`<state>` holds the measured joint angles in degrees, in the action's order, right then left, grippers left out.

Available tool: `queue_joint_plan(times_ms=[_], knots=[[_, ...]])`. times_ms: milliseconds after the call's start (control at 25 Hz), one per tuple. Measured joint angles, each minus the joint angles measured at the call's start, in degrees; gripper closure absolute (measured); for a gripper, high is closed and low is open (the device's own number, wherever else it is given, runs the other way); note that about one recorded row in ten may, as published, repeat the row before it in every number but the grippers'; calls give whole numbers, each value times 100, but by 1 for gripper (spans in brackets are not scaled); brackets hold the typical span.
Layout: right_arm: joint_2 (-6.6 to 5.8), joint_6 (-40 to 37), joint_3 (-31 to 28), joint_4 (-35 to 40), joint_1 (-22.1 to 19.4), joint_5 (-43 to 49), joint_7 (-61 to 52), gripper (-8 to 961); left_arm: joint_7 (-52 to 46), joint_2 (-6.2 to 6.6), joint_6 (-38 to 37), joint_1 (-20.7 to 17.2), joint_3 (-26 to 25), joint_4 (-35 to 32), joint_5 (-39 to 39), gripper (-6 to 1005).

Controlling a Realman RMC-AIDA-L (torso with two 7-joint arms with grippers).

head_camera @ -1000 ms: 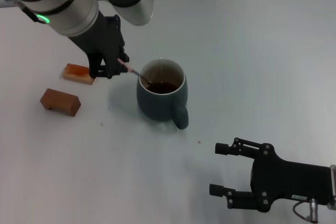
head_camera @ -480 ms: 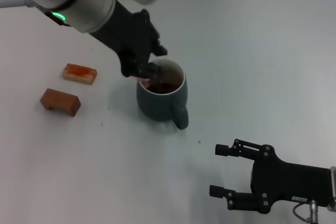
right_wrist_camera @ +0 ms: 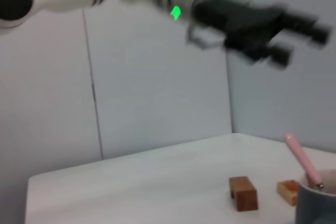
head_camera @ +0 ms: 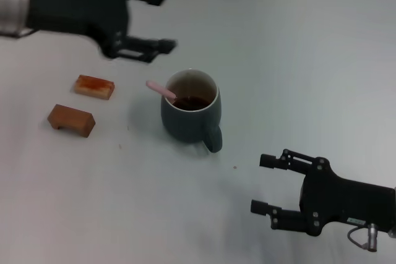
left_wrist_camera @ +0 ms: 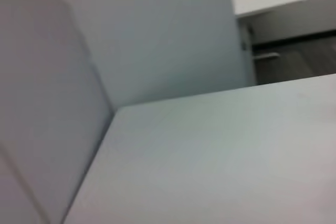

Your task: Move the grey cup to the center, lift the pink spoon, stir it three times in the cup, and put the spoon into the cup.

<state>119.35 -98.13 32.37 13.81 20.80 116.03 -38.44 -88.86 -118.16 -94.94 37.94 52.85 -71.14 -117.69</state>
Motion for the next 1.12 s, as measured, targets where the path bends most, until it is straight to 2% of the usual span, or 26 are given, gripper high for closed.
queue_joint_plan(times_ms=[40,120,160,280,400,480,680,880,1120], knots=[[0,0,-45,1,5,-1,0,163,739,8,22,-418,-531,451,148,419],[0,0,-98,6,15,-13,2,164,1055,22,23,-646,-752,707,210,344],[0,0,-110,8,18,-23,4,164,1055,22,23,-646,-752,707,210,306],[4,-16,-110,8,27,-72,6,164,1745,115,-72,-1217,-1241,1635,255,194],[4,-64,-111,8,19,-121,7,164,1993,143,-112,-1433,-1325,1983,285,194],[-1,-136,-162,15,-7,-169,7,164,2314,92,-98,-1736,-1443,2361,327,194],[4,-159,-227,16,-88,-278,10,164,2625,-11,31,-2005,-1556,2904,354,195],[7,-156,-251,1,-102,-286,18,164,3005,-5,-13,-2006,-1870,3448,474,195],[9,-155,-249,-17,-94,-286,20,164,3015,-14,-115,-2037,-1884,3437,606,196]])
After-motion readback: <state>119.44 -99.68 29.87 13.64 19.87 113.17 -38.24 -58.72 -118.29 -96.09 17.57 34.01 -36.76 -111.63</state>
